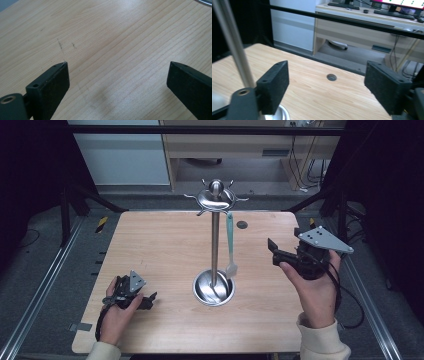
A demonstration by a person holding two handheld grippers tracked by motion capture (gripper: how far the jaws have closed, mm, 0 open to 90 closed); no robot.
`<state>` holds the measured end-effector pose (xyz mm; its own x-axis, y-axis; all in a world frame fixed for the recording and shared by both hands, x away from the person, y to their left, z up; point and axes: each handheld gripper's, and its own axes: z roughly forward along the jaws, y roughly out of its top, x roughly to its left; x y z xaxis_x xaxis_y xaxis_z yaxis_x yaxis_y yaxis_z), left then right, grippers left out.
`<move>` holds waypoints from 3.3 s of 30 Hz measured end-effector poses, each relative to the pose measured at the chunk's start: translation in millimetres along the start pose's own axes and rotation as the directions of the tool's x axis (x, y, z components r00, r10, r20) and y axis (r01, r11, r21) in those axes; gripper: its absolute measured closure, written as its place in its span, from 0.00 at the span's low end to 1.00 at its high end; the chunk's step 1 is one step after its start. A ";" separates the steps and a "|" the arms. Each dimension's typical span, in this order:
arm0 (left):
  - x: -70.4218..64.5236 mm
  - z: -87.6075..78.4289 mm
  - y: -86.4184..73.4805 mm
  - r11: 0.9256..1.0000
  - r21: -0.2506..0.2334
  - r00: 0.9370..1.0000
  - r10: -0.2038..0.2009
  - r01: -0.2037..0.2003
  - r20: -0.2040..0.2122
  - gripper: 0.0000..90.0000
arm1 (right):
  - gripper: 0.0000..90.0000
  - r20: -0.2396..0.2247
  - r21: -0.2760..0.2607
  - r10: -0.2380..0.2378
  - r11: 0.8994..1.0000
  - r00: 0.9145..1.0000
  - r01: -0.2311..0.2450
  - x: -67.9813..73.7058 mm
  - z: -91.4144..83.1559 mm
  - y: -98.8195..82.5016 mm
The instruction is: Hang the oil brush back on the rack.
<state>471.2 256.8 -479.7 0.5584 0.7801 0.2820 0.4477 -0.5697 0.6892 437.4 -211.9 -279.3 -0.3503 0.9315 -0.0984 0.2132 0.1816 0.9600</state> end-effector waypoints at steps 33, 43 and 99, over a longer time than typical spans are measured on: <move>1.3 -1.4 0.4 1.000 -0.004 1.000 -0.006 0.006 -0.010 0.04 | 0.11 0.110 0.146 0.075 0.985 0.991 -0.091 -58.7 39.5 -63.9; 3.3 -4.1 0.2 0.999 -0.035 1.000 -0.018 0.018 0.003 0.04 | 0.12 0.145 0.211 0.065 0.973 0.987 -0.095 -60.0 58.8 -91.0; -2.9 0.9 1.3 1.000 -0.008 0.999 0.020 -0.020 0.036 0.04 | 0.12 -0.143 0.437 0.048 0.899 0.989 0.019 -11.2 122.8 -176.0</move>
<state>470.8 253.5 -480.3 0.5923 0.7587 0.2712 0.4308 -0.5827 0.6891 515.8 -215.6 -479.4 -0.4665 0.8844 -0.0135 0.5834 0.3191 0.7469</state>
